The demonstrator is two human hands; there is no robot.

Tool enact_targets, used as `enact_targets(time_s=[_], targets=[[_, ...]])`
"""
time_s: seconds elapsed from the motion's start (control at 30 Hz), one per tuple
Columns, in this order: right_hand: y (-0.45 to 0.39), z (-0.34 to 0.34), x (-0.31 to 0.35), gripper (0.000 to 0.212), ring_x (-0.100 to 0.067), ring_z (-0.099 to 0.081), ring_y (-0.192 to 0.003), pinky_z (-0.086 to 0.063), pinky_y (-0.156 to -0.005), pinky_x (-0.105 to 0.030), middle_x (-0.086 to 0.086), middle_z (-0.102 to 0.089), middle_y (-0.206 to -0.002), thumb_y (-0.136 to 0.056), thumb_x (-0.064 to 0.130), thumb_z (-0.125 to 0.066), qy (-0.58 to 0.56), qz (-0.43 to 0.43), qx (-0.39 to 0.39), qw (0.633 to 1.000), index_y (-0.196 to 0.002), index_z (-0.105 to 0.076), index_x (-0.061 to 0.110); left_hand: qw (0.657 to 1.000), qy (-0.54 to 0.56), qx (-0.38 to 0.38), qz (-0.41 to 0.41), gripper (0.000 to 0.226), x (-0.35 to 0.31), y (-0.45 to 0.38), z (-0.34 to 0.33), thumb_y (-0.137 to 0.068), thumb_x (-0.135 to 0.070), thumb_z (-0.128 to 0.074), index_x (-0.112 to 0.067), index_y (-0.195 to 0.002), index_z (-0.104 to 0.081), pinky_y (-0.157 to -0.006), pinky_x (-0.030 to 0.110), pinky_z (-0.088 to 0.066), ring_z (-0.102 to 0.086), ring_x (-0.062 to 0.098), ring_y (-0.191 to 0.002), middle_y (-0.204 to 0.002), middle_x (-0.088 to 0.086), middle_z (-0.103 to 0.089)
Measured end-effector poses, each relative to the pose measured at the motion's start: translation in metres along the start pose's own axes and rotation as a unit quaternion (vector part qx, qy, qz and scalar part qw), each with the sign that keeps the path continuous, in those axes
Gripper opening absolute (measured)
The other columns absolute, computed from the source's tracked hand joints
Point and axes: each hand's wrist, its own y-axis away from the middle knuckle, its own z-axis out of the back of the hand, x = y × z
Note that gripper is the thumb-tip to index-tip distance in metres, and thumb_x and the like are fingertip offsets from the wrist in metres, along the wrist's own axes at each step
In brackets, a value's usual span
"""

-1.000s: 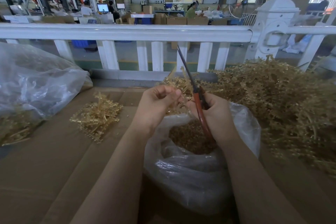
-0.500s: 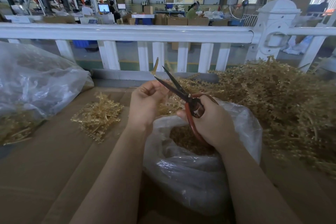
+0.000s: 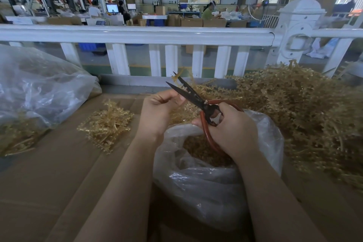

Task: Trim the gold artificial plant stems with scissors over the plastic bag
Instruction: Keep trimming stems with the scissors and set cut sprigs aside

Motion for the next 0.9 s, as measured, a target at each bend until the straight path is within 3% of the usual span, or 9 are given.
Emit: enact_targets(time_s=[0.37,0.53,0.7,0.9], targets=[[0.0008,0.0016,-0.0011,0.066,0.001,-0.047,-0.067,-0.034,-0.056,-0.012,0.026,-0.047,-0.067,-0.064,0.087,-0.055,-0.018,0.002,0.014,1.0,-0.081,-0.064,0.023,1.0,-0.008,0.002,0.017,0.012,0.0029,-0.0023,0.0017,-0.092,-0.007,-0.065,-0.013,-0.089,-0.075,-0.078,0.017,-0.053,-0.065,0.014,-0.085,-0.088,0.002,-0.075],[0.0009,0.0006,-0.0026,0.07,-0.006,-0.058,-0.071,-0.049,-0.062,-0.026,0.018,-0.061,-0.073,-0.065,0.088,-0.054,-0.016,0.003,0.022,1.0,-0.082,-0.066,0.022,0.999,-0.023,0.002,0.025,0.009,0.0034,-0.0025,0.0024,-0.092,-0.012,-0.065,-0.013,-0.089,-0.074,-0.071,0.012,-0.048,-0.063,0.011,-0.083,-0.087,0.002,-0.073],[0.0009,0.0003,-0.0033,0.063,-0.003,-0.059,-0.075,-0.05,-0.066,-0.025,0.019,-0.062,-0.075,-0.066,0.086,-0.057,-0.037,0.001,0.028,0.999,-0.086,-0.067,0.027,0.999,-0.022,0.011,0.037,0.01,0.0033,-0.0026,0.0039,-0.091,-0.015,-0.066,-0.009,-0.095,-0.073,-0.083,0.023,-0.049,-0.063,0.021,-0.094,-0.103,0.019,-0.071],[0.0008,-0.0002,-0.0039,0.056,0.0,-0.06,-0.077,-0.05,-0.067,-0.023,0.02,-0.065,-0.081,-0.068,0.083,-0.062,-0.051,0.001,0.034,0.998,-0.091,-0.068,0.032,0.999,-0.026,0.028,0.035,0.011,0.0018,-0.0023,0.0044,-0.093,-0.011,-0.063,-0.004,-0.097,-0.072,-0.092,0.028,-0.049,-0.061,0.02,-0.093,-0.098,0.013,-0.069]])
